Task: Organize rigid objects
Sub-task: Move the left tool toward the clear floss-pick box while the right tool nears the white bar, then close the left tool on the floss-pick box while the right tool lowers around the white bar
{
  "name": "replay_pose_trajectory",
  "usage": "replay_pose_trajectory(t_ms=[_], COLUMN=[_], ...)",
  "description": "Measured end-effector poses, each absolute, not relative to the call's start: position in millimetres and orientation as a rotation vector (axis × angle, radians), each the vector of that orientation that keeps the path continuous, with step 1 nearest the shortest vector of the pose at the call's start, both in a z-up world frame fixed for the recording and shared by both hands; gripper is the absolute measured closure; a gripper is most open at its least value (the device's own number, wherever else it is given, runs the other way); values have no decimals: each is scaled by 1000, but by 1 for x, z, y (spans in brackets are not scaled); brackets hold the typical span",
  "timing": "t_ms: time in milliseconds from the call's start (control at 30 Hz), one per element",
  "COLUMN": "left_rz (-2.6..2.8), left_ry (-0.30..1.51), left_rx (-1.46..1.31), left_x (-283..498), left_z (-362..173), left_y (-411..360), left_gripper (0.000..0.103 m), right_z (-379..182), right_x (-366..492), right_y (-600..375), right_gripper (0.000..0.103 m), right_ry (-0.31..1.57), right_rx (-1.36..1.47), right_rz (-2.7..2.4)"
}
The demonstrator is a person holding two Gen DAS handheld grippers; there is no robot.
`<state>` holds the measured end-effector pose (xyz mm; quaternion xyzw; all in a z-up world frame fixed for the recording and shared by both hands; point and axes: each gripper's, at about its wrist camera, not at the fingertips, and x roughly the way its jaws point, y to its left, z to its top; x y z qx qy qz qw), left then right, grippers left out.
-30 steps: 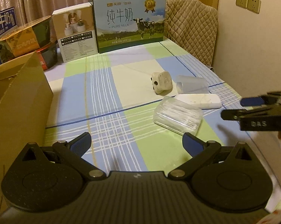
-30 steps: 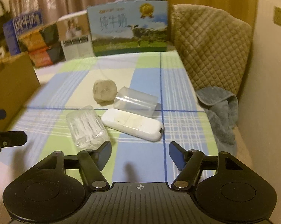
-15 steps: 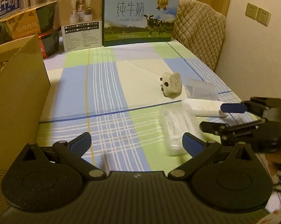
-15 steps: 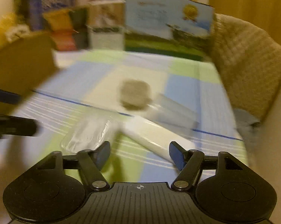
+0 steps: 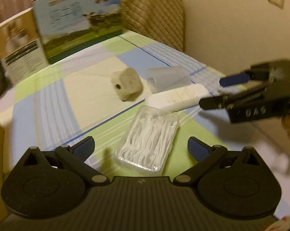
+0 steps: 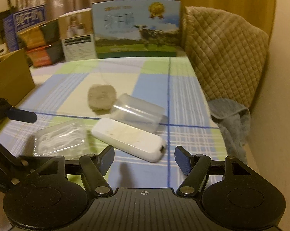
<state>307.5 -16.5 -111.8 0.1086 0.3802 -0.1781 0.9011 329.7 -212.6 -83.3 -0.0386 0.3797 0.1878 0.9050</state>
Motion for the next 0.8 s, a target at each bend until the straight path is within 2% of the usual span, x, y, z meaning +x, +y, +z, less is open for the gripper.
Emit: replay_pose_trajectory(t_ms=[100, 167, 200, 267, 400, 500, 667, 733, 767, 800], left_rz=[-397, -408, -402, -377, -284, -276, -254, -251, -248, -245], left_ry=[815, 827, 831, 845, 885, 891, 889, 891, 893, 895], left_rx=[235, 207, 201, 172, 123, 108, 104, 104, 103, 103], left_x=[317, 322, 323, 322, 314, 308, 302, 297, 294, 291], left_z=[-120, -120, -120, -119, -116, -115, -111, -111, -111, -110], left_y=[-22, -22, -21, -17, -1, 6, 12, 13, 14, 15], left_gripper=[19, 32, 42, 46, 46, 49, 50, 50, 50, 50], right_z=[-84, -84, -86, -88, -97, -107, -115, -112, -110, -108], right_x=[331, 334, 336, 340, 349, 359, 366, 363, 360, 355], right_y=[-216, -216, -215, -212, -204, -202, -204, -199, -196, -192], right_gripper=[37, 37, 37, 37, 35, 30, 29, 34, 44, 49], right_ry=[787, 781, 778, 766, 756, 759, 769, 790, 794, 800], right_rx=[-67, -76, -83, -110, -152, -158, -107, -131, -146, -163], right_rz=[382, 390, 394, 409, 451, 494, 572, 569, 562, 560])
